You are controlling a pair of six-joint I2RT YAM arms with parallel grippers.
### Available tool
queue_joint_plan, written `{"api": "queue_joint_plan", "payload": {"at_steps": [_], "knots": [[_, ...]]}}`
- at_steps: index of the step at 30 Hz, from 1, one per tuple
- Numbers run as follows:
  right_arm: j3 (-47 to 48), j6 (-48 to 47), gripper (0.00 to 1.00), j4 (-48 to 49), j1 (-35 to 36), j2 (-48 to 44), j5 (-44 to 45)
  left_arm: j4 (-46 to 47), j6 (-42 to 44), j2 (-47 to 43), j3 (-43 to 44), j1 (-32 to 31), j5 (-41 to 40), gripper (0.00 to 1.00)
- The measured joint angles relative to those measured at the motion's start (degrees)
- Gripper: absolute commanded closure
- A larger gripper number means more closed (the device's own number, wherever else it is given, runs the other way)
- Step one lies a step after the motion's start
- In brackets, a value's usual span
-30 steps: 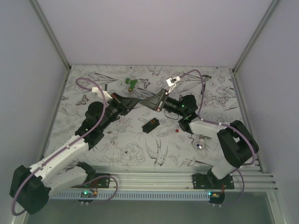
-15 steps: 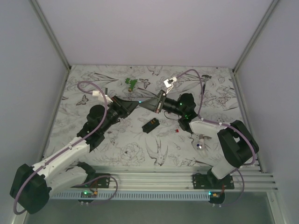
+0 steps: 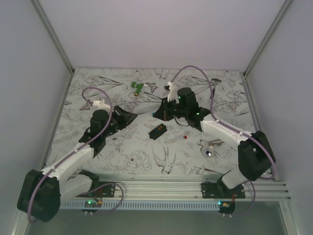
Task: Snap on the fuse box
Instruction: Install the fuse at the fuse box base.
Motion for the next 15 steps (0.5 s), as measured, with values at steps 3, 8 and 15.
{"api": "queue_joint_plan", "payload": {"at_steps": [3, 8, 15], "knots": [[2.58, -4.0, 1.0, -8.98, 1.9, 0.7, 5.35, -2.12, 2.43, 1.95, 0.0, 0.57, 1.66, 0.47], [6.82, -8.48, 1.0, -20.13, 6.6, 4.17, 15.21, -4.44, 5.53, 7.26, 0.94, 1.29, 4.28, 0.4], [11.72, -11.82, 1.0, -29.97, 11.54, 11.39, 26.27, -5.35, 7.04, 19.58, 5.31, 1.55, 9.2, 0.34]]}}
